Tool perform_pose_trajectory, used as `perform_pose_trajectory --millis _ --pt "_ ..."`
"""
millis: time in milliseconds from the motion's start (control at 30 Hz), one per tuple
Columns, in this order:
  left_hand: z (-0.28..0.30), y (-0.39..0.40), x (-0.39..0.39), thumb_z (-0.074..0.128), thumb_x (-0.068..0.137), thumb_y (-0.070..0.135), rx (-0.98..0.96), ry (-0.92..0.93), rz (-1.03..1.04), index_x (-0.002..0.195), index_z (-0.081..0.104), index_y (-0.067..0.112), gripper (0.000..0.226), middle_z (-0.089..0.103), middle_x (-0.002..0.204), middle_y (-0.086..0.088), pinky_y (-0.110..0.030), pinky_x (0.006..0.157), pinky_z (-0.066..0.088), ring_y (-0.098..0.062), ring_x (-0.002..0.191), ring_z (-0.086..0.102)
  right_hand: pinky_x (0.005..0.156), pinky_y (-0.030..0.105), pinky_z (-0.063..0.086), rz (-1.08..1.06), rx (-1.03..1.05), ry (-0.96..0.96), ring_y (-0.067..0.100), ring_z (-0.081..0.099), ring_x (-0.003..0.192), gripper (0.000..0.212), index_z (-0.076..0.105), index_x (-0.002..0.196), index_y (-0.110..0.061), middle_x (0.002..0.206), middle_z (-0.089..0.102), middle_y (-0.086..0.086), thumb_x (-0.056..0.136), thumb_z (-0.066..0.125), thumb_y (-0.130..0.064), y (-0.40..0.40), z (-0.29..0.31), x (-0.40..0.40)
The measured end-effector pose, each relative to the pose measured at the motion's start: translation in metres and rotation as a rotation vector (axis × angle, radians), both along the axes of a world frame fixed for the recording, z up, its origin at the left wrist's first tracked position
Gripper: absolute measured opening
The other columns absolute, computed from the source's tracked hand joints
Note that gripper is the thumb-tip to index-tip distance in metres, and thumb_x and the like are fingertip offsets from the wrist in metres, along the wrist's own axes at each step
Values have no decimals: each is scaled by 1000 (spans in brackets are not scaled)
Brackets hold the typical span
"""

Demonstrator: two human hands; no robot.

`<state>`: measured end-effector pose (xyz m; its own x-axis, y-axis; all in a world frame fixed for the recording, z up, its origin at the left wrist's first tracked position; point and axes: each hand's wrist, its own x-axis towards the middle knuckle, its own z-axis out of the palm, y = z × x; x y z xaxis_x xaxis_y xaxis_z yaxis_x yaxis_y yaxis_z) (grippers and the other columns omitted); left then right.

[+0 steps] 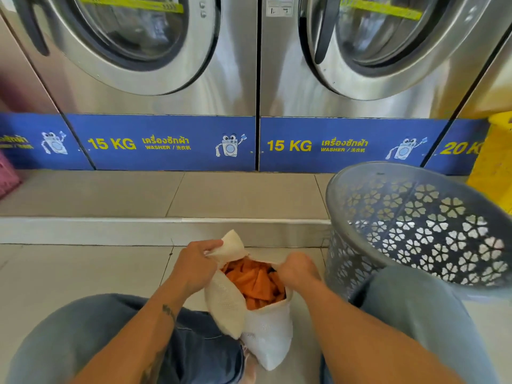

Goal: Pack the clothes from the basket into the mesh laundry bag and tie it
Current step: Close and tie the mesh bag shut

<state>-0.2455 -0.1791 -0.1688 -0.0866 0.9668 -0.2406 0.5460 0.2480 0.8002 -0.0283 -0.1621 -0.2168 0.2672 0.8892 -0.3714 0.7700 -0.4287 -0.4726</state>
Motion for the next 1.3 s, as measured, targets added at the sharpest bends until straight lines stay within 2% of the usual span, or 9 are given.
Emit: perform_pose_trajectory --millis 233,467,567,700,867,1033,1133,1200,1300 --pt "15 -18 -12 52 92 -2 114 -50 173 133 58 29 52 55 130 -7 -27 70 50 -20 96 57 63 31 46 84 102 197 26 58 75 23 57 67 -16 77 59 7 87 50 -10 13 24 -7" --pt "4 -21 11 53 88 -1 26 65 165 136 56 29 57 53 136 -5 -35 92 51 -20 104 55 58 27 45 153 14 53 23 62 74 19 60 83 -18 89 67 6 91 60 -36 4 -13 -15" --pt "-10 -14 11 53 87 0 0 56 126 137 55 29 59 53 137 -3 -27 84 45 -14 100 50 61 29 49 219 -28 78 21 62 80 14 59 100 -23 95 63 4 92 59 -34 16 -19 -15" --pt "-20 -4 8 55 84 5 -63 20 92 144 43 29 66 56 128 0 -28 78 44 -14 99 53 58 24 46 270 -139 274 19 64 91 52 43 142 -38 126 61 6 93 55 -24 17 -25 -14" --pt "-33 13 0 57 83 34 -162 161 54 145 35 34 66 62 118 -1 -38 84 49 -23 103 60 64 22 46 277 -200 361 14 61 97 55 55 140 -33 131 61 1 86 54 -18 15 -31 -12" --pt "-47 18 -2 41 75 81 -381 576 -81 146 34 41 82 48 146 1 -57 112 17 -31 134 42 48 21 40 378 -300 341 11 53 67 53 60 134 -29 102 62 1 87 47 -10 11 -21 -7" --pt "-52 17 4 40 85 71 -362 607 -128 130 52 42 55 60 131 2 -61 112 7 -29 128 49 53 25 44 445 -358 295 16 55 70 55 58 136 -32 100 62 1 87 44 -11 7 -17 -9" --pt "-52 18 7 42 91 49 -293 590 -149 97 63 38 24 68 103 5 -59 110 16 -26 109 59 57 28 44 461 -392 285 17 54 70 55 60 133 -33 96 63 3 87 44 -8 6 -15 -10" --pt "-53 15 6 45 91 29 -251 472 -162 76 62 35 24 66 85 5 -48 96 38 -22 90 61 61 29 46 454 -411 296 18 55 70 37 64 128 -23 90 63 3 93 51 -20 3 -10 -13"
